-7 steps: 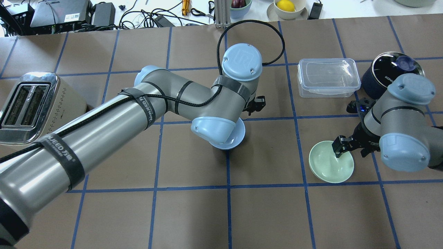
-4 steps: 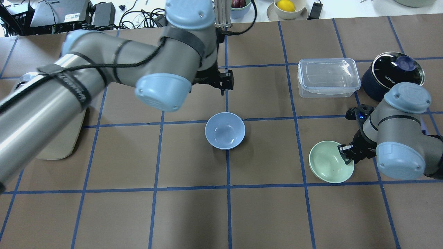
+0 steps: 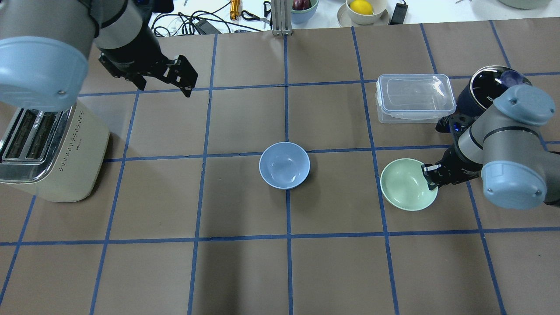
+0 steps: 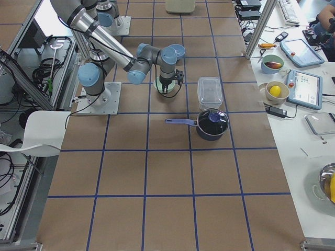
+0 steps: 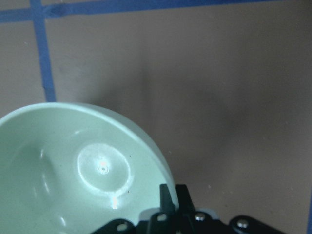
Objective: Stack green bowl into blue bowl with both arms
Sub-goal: 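Carry the green bowl with the right gripper over the blue bowl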
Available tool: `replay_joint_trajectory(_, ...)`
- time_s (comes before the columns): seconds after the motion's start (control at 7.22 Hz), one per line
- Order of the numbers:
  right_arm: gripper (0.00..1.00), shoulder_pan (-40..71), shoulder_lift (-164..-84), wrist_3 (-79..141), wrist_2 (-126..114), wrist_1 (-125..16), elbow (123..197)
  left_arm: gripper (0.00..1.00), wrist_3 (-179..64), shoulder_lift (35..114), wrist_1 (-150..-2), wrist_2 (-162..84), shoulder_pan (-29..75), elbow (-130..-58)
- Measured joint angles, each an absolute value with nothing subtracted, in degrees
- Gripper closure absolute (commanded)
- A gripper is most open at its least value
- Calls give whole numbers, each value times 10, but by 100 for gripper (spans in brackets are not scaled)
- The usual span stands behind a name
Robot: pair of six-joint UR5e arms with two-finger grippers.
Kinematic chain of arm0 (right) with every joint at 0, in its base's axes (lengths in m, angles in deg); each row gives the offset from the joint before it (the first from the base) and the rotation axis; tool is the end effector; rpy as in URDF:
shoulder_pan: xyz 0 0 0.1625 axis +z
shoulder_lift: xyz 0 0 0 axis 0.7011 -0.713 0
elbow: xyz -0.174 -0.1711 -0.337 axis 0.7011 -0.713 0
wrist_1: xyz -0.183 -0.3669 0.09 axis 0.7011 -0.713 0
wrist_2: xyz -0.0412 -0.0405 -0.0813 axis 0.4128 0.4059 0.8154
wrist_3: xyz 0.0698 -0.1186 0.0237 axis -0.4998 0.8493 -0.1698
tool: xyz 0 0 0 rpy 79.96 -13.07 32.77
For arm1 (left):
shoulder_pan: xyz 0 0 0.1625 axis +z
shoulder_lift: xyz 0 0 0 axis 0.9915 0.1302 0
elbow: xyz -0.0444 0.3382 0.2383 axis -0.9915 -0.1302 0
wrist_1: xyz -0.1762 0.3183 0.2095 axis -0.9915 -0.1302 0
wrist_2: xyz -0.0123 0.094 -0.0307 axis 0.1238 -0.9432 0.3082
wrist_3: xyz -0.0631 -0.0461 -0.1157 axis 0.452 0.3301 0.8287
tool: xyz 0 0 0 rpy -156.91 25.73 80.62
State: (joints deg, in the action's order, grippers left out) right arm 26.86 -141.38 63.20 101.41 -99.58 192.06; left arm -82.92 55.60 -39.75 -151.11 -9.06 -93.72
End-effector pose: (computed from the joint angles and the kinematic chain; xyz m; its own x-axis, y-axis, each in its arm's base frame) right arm 0.0051 -0.4453 0.1870 -0.9909 0.0586 -0.1213 0.0504 0.9963 0.0695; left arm -0.1463 -0.5181 0.4486 -0.9784 0.2035 -0.0367 0.2067 0.9668 -0.1503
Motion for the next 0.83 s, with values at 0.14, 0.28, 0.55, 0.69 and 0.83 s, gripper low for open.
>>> replay_joint_trajectory(0.14, 100, 302, -1405, 583, 992, -973, 1882, 0, -841, 543, -401, -1509, -76, -936)
replay_joint_trajectory(0.28, 100, 348, -1391, 523, 982, -964, 1845, 0, -846, 534, -401, -1505, -65, -936)
replay_joint_trajectory(0.55, 100, 443, -1360, 411, 970, -942, 1771, 0, -846, 525, -400, -1504, -56, -940)
replay_joint_trajectory(0.69, 100, 485, -1346, 367, 964, -936, 1747, 0, -841, 525, -399, -1502, -56, -940)
replay_joint_trajectory(0.83, 100, 522, -1329, 332, 960, -936, 1735, 0, -838, 525, -399, -1501, -56, -941)
